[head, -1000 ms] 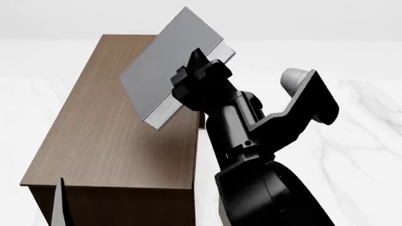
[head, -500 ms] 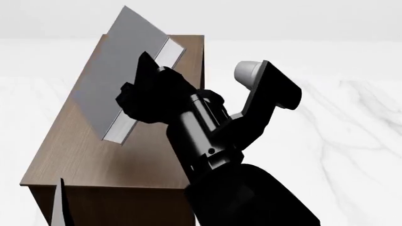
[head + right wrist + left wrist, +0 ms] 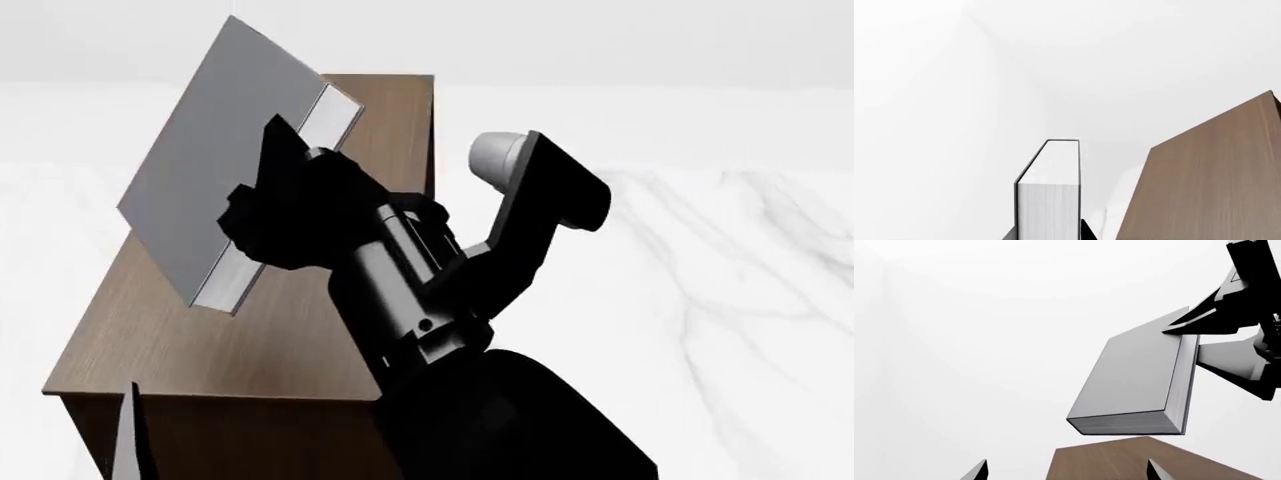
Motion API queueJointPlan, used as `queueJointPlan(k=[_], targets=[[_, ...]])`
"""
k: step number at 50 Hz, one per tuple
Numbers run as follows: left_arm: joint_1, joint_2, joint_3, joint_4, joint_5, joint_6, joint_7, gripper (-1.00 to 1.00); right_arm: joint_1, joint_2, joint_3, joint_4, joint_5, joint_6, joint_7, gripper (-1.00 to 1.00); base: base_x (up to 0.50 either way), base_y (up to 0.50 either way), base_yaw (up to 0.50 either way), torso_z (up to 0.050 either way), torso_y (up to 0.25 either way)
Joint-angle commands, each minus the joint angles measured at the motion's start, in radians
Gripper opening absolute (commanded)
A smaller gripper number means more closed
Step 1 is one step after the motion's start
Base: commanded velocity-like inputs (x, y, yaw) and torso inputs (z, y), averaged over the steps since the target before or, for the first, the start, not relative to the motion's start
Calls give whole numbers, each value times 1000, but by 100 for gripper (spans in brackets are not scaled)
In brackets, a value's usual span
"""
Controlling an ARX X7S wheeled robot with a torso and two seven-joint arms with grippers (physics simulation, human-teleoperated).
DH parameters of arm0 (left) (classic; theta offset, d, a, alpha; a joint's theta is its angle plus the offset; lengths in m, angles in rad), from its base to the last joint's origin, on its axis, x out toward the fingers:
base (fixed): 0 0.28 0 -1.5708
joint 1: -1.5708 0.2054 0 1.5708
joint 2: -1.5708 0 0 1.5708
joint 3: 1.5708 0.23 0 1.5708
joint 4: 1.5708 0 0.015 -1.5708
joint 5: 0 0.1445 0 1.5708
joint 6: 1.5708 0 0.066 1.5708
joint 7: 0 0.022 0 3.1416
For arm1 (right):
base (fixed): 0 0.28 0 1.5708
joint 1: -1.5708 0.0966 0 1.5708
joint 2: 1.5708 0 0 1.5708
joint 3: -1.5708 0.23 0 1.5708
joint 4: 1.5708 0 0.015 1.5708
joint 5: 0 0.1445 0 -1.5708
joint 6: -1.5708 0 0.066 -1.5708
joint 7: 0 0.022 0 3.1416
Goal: Pick up the book in the middle and place it on the cabinet shelf.
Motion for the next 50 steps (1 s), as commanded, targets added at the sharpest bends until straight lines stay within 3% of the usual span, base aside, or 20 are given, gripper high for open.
queueJointPlan(k=[1,50], targets=[[1,19,-26,-4,6,0,20,100,6,-22,28,12,-56,-4,-65,-100,0,0,0,0,10],[-4,9,-16,-19,-4,2,11,100,-61,1,-38,55,-84,-4,-91,-100,0,0,0,0,1]])
